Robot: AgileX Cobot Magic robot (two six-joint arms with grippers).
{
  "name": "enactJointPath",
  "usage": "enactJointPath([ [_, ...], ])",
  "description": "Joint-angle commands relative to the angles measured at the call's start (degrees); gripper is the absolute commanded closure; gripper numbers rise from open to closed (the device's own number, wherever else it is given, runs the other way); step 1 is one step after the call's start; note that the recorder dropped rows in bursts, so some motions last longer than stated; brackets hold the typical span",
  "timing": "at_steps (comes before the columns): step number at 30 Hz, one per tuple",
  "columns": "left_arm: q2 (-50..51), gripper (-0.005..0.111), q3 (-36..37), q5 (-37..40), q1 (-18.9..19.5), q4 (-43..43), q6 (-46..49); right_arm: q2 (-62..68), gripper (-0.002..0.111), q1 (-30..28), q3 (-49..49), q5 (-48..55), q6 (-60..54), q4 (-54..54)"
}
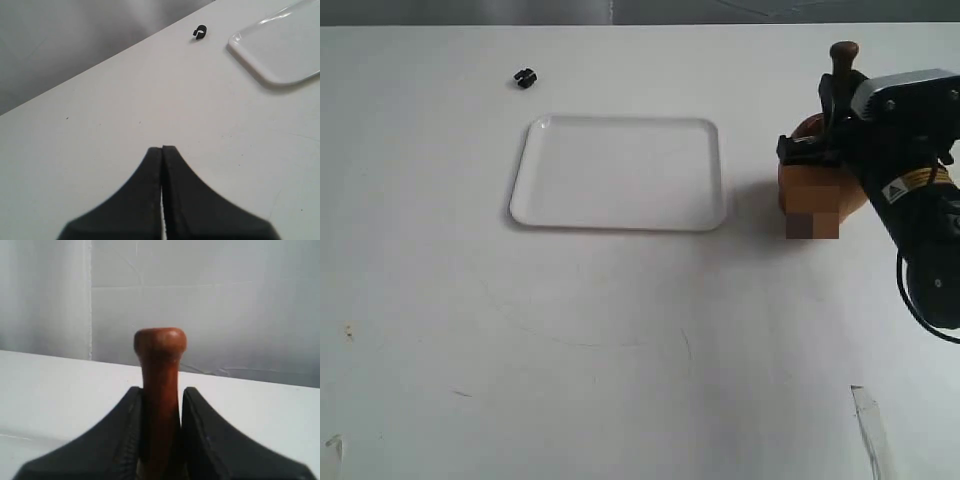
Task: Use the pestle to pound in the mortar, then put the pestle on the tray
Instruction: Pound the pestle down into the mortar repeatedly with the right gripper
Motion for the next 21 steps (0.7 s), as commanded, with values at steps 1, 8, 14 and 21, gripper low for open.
enactJointPath([
  [1, -0.07, 0.107, 0.03, -0.17, -0.44, -0.42, -0.47, -3.14, 0.108, -0.01, 1.03, 4.31, 1.10, -2.95],
  [8, -0.07, 0.107, 0.03, -0.17, -0.44, -0.42, -0.47, -26.62, 0.108, -0.01, 1.03, 5.59, -0.50, -3.59],
  [14, -0.07, 0.107, 0.03, -0.17, -0.44, -0.42, -0.47, -30.67, 0.108, -0.01, 1.03, 12.44, -7.10, 2.29],
  [21, -0.07, 0.107, 0.03, -0.17, -0.44, -0.42, -0.47, -13.94, 0.108, -0.01, 1.03, 7.87, -5.24, -0.58],
])
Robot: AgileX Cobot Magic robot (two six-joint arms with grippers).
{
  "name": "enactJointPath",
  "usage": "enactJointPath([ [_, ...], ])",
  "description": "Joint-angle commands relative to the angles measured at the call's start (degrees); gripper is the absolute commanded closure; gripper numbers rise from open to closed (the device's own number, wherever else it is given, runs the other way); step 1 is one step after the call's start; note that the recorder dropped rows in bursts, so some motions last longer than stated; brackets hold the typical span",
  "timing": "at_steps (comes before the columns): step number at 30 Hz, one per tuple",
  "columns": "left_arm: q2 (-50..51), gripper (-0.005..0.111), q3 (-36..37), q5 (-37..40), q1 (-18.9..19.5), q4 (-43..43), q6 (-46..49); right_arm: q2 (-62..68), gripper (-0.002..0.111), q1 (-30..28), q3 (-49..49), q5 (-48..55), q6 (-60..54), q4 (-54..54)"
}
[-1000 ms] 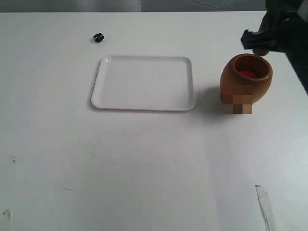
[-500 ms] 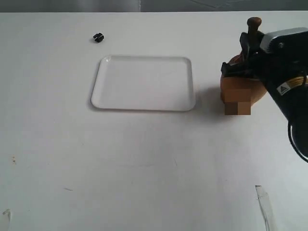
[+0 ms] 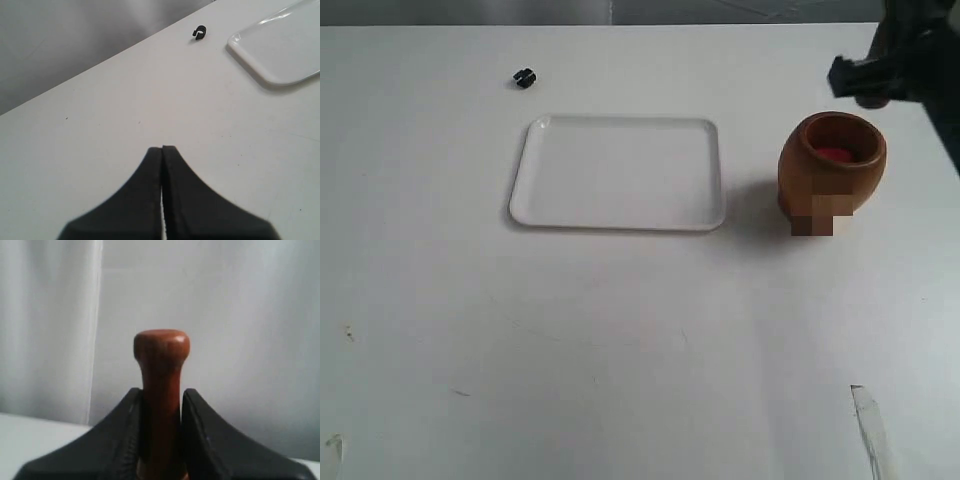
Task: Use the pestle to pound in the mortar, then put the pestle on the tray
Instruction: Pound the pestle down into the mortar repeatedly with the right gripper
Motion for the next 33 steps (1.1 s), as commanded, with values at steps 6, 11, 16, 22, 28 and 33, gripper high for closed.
enactJointPath([
  [6, -0.07, 0.107, 0.03, -0.17, -0.44, -0.42, -0.47, 23.49, 0.108, -0.01, 0.13, -6.68, 4.84, -1.89],
  [11, -0.07, 0.107, 0.03, -0.17, -0.44, -0.42, -0.47, 18.85, 0.108, -0.01, 0.13, -6.68, 2.96, -2.18],
  [16, -0.07, 0.107, 0.03, -0.17, -0.44, -0.42, -0.47, 3.18, 0.108, -0.01, 0.13, -6.68, 2.42, -5.64],
  [22, -0.07, 0.107, 0.03, -0.17, -0.44, -0.42, -0.47, -10.04, 0.108, -0.01, 0.13, -3.82, -1.30, -1.93],
  [28, -0.07, 0.107, 0.03, -0.17, -0.44, -0.42, -0.47, 4.31, 0.108, -0.01, 0.13, -1.70, 0.25, -1.24],
  [33, -0.07, 0.107, 0.03, -0.17, -0.44, -0.42, -0.47, 26.08, 0.108, -0.01, 0.13, -6.68, 3.08, -1.94],
])
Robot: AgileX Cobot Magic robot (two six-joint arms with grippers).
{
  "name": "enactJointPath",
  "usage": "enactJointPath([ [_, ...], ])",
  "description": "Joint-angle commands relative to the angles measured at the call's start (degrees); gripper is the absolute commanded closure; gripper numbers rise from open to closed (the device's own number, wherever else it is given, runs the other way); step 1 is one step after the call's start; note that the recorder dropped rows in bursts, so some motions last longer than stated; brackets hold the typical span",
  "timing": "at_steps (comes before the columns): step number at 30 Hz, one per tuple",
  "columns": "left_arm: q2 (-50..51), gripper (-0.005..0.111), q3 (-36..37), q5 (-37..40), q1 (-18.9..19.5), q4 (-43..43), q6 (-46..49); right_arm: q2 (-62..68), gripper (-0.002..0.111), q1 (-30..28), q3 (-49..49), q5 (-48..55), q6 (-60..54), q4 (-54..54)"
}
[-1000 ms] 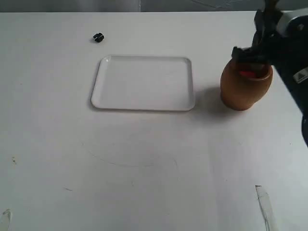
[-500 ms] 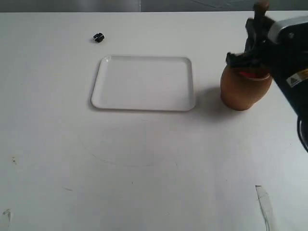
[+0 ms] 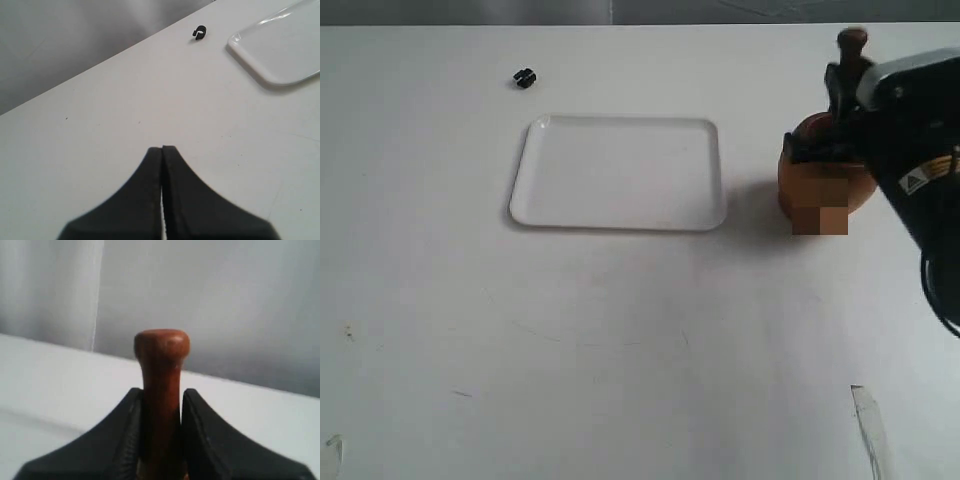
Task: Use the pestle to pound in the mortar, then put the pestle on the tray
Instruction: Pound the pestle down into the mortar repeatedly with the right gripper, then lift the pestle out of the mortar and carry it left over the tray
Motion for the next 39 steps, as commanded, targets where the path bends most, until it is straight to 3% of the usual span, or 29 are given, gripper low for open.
enactJointPath([
  [1, -0.07, 0.107, 0.03, -0.17, -0.44, -0.42, -0.47, 11.09, 0.108, -0.01, 0.06, -2.19, 2.57, -0.52],
  [5, -0.07, 0.107, 0.03, -0.17, -0.44, -0.42, -0.47, 7.44, 0.108, -0.01, -0.04, -2.19, 1.14, -1.04],
  [9, -0.07, 0.107, 0.03, -0.17, -0.44, -0.42, -0.47, -8.50, 0.108, -0.01, -0.04, -2.19, 1.12, -4.09],
  [13, -0.07, 0.107, 0.03, -0.17, -0.44, -0.42, -0.47, -18.45, 0.108, -0.01, -0.04, -2.19, 4.35, -12.80],
  [21, -0.07, 0.107, 0.03, -0.17, -0.44, -0.42, -0.47, -28.06, 0.108, -0.01, -1.96, -2.19, 22.84, -36.13],
  [27, -0.07, 0.107, 0.03, -0.17, -0.44, -0.42, -0.47, -28.06, 0.108, -0.01, -7.89, 20.18, 32.31, -41.74],
  [31, -0.07, 0.107, 0.03, -0.17, -0.44, -0.42, -0.47, -28.06, 0.108, -0.01, -13.05, 35.16, 43.03, -51.51],
  [36, -0.07, 0.107, 0.03, -0.17, -0.44, -0.42, -0.47, -28.06, 0.108, 0.62, -18.14, 37.98, 62.03, -67.93],
  [39, -0.07, 0.107, 0.03, -0.17, -0.44, -0.42, -0.47, -28.06, 0.108, 3.47, -20.70, 40.91, 67.85, -75.31],
])
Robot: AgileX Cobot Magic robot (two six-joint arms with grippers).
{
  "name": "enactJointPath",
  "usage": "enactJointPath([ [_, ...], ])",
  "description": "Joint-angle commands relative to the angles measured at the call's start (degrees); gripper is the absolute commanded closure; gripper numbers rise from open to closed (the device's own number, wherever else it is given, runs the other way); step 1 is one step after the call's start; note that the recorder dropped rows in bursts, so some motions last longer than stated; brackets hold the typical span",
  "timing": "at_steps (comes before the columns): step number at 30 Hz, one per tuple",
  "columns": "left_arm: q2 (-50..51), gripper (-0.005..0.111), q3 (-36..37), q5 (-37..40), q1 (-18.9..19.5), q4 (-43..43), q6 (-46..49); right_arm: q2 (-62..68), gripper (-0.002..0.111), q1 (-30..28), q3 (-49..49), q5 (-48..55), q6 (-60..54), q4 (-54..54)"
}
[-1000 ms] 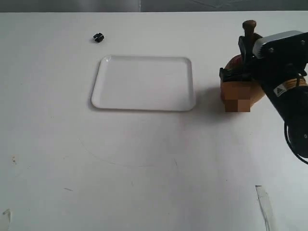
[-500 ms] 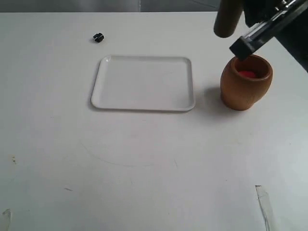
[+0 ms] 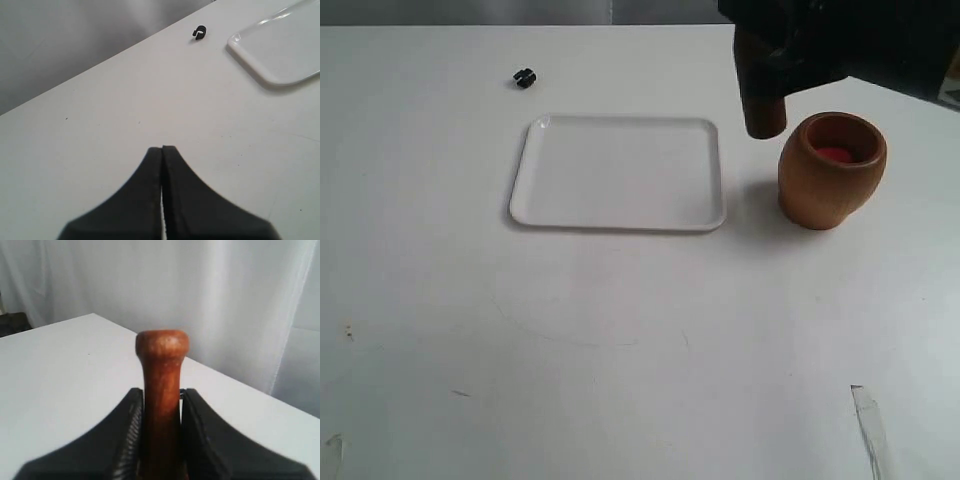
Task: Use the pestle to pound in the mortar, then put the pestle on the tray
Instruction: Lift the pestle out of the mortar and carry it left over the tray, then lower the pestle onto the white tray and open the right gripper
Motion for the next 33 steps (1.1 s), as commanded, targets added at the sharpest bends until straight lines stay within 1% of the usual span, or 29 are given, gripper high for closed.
enactJointPath([
  [1, -0.07, 0.107, 0.03, -0.17, -0.44, -0.42, -0.47, -0.28, 0.108, 4.40, -4.07, 4.48, 9.75, -11.11],
  [6, -0.07, 0.107, 0.03, -0.17, -0.44, -0.42, -0.47, -0.14, 0.108, 12.86, -7.23, 17.73, 9.95, -13.66],
  [10, -0.07, 0.107, 0.03, -0.17, -0.44, -0.42, -0.47, 1.93, 0.108, 18.46, -10.36, 33.48, 9.37, -17.52],
  [14, -0.07, 0.107, 0.03, -0.17, -0.44, -0.42, -0.47, 6.90, 0.108, 22.32, -13.48, 50.62, 1.09, -17.55],
  [16, -0.07, 0.107, 0.03, -0.17, -0.44, -0.42, -0.47, 9.98, 0.108, 23.64, -15.56, 58.51, -4.35, -14.97],
  [17, -0.07, 0.107, 0.03, -0.17, -0.44, -0.42, -0.47, 11.78, 0.108, 23.87, -17.20, 61.62, -8.95, -10.99],
  [19, -0.07, 0.107, 0.03, -0.17, -0.44, -0.42, -0.47, 15.32, 0.108, 23.99, -21.55, 65.01, -23.96, 2.06],
  [21, -0.07, 0.107, 0.03, -0.17, -0.44, -0.42, -0.47, 18.89, 0.108, 23.99, -26.62, 68.03, -39.86, 19.41],
  [24, -0.07, 0.107, 0.03, -0.17, -0.44, -0.42, -0.47, 24.36, 0.108, 23.99, -34.69, 73.87, -54.60, 39.82],
  [26, -0.07, 0.107, 0.03, -0.17, -0.44, -0.42, -0.47, 28.47, 0.108, 23.99, -40.37, 80.01, -61.38, 48.17],
  [27, -0.07, 0.107, 0.03, -0.17, -0.44, -0.42, -0.47, 30.98, 0.108, 23.99, -43.48, 83.96, -64.17, 51.46],
  [29, -0.07, 0.107, 0.03, -0.17, -0.44, -0.42, -0.47, 36.21, 0.108, 23.99, -49.08, 89.93, -68.40, 54.51],
  [31, -0.07, 0.107, 0.03, -0.17, -0.44, -0.42, -0.47, 40.64, 0.108, 24.14, -53.08, 94.05, -69.94, 54.00],
  [33, -0.07, 0.107, 0.03, -0.17, -0.44, -0.42, -0.47, 44.80, 0.108, 24.23, -56.51, 95.79, -71.18, 52.74],
])
